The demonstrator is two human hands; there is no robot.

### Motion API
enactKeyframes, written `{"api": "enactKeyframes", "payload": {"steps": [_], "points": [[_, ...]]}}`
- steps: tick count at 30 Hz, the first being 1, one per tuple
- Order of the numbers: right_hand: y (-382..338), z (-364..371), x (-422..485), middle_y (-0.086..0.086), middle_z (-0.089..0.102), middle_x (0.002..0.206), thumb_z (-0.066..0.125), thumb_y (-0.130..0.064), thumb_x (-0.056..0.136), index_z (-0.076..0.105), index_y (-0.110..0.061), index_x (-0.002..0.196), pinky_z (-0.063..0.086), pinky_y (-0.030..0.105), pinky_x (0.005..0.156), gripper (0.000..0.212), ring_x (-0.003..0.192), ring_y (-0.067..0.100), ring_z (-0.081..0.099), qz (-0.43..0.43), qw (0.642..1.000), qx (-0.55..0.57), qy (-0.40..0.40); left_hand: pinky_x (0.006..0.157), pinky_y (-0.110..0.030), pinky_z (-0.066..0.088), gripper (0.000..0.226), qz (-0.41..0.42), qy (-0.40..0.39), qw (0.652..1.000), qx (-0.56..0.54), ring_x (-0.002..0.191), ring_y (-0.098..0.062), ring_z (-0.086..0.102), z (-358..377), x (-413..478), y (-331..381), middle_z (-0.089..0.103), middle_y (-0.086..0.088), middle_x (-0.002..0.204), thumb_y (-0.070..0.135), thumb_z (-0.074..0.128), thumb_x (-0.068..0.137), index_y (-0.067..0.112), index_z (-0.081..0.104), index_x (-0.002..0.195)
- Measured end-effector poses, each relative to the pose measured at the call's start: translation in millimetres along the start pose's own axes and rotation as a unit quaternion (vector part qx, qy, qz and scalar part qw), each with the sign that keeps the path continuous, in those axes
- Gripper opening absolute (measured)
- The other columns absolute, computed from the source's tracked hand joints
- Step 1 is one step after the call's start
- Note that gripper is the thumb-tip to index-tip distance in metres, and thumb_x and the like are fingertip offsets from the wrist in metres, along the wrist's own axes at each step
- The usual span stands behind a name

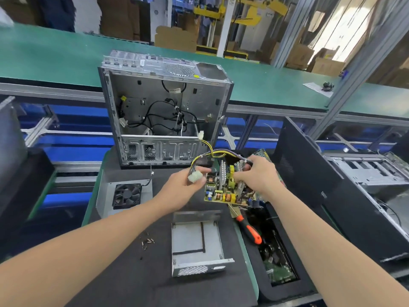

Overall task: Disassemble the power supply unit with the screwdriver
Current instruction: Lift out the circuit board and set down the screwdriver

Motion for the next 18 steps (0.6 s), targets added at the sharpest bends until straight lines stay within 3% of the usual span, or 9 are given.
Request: {"api": "enactKeyframes", "payload": {"steps": [2, 3, 7, 8, 12, 15, 18], "points": [[-13, 18, 14, -0.002, 0.054, 0.067, 0.082, -0.016, 0.068, 0.052, -0.016, 0.076, 0.034, 0.014, 0.032, 0.031, 0.050, 0.012, 0.046, -0.016, 1.000, 0.009, -0.006, 0.095, -0.043, 0.052, 0.025, -0.027, 0.046, 0.999, 0.006, 0.101, -0.034, 0.066, -14, 4, -4, 0.073, -0.012, 0.117, 0.027, 0.061, 0.103, 0.045, 0.070, 0.119], [-18, 28, 21, -0.001, 0.055, 0.068, 0.082, -0.016, 0.068, 0.053, -0.013, 0.078, 0.034, 0.015, 0.032, 0.031, 0.051, 0.013, 0.046, -0.022, 1.000, 0.017, -0.011, 0.092, -0.040, 0.052, 0.026, -0.043, 0.065, 0.997, 0.009, 0.100, -0.029, 0.066, -21, 6, -8, 0.074, -0.008, 0.117, 0.025, 0.061, 0.102, 0.044, 0.071, 0.117], [-38, 74, 48, -0.001, 0.056, 0.073, 0.084, -0.023, 0.071, 0.053, -0.010, 0.084, 0.041, 0.020, 0.042, 0.036, 0.057, 0.013, 0.046, -0.051, 0.998, 0.025, -0.039, 0.077, -0.010, 0.046, 0.021, -0.103, 0.133, 0.986, 0.003, 0.106, -0.001, 0.065, -45, 14, -25, 0.072, 0.017, 0.120, 0.024, 0.065, 0.100, 0.039, 0.074, 0.113], [-41, 86, 54, -0.001, 0.057, 0.074, 0.084, -0.025, 0.071, 0.055, -0.008, 0.086, 0.042, 0.025, 0.047, 0.037, 0.060, 0.013, 0.046, -0.056, 0.997, 0.021, -0.042, 0.076, -0.011, 0.046, 0.020, -0.123, 0.149, 0.981, -0.008, 0.105, -0.001, 0.065, -49, 16, -30, 0.073, 0.017, 0.118, 0.025, 0.066, 0.100, 0.038, 0.075, 0.112], [-37, 128, 75, 0.001, 0.057, 0.078, 0.084, -0.024, 0.072, 0.050, -0.012, 0.084, 0.040, 0.028, 0.050, 0.038, 0.063, 0.014, 0.047, -0.062, 0.996, 0.020, -0.068, 0.108, -0.041, 0.051, 0.016, -0.221, 0.220, 0.938, -0.151, 0.111, -0.020, 0.071, -47, 26, -52, 0.079, -0.001, 0.112, 0.019, 0.069, 0.100, 0.021, 0.079, 0.111], [-24, 152, 89, 0.004, 0.063, 0.085, 0.084, -0.023, 0.071, 0.050, -0.013, 0.085, 0.044, 0.028, 0.051, 0.038, 0.065, 0.014, 0.051, -0.057, 0.994, 0.022, -0.090, 0.107, -0.037, 0.053, 0.027, -0.276, 0.236, 0.896, -0.257, 0.111, -0.021, 0.072, -33, 36, -63, 0.078, -0.008, 0.115, 0.024, 0.064, 0.103, 0.008, 0.074, 0.121], [-10, 168, 99, 0.002, 0.064, 0.087, 0.085, -0.025, 0.071, 0.055, -0.012, 0.092, 0.049, 0.031, 0.057, 0.039, 0.068, 0.015, 0.055, -0.047, 0.993, 0.020, -0.108, 0.110, -0.037, 0.050, 0.035, -0.296, 0.219, 0.878, -0.305, 0.120, -0.025, 0.068, -21, 44, -69, 0.072, -0.013, 0.128, 0.027, 0.055, 0.108, 0.004, 0.068, 0.130]]}}
Point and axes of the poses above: each hand's wrist, its own x-axis towards the middle knuckle, its own z-axis out of the palm, y = z × x, the point moved 3 cm from there along x, towards the middle knuckle
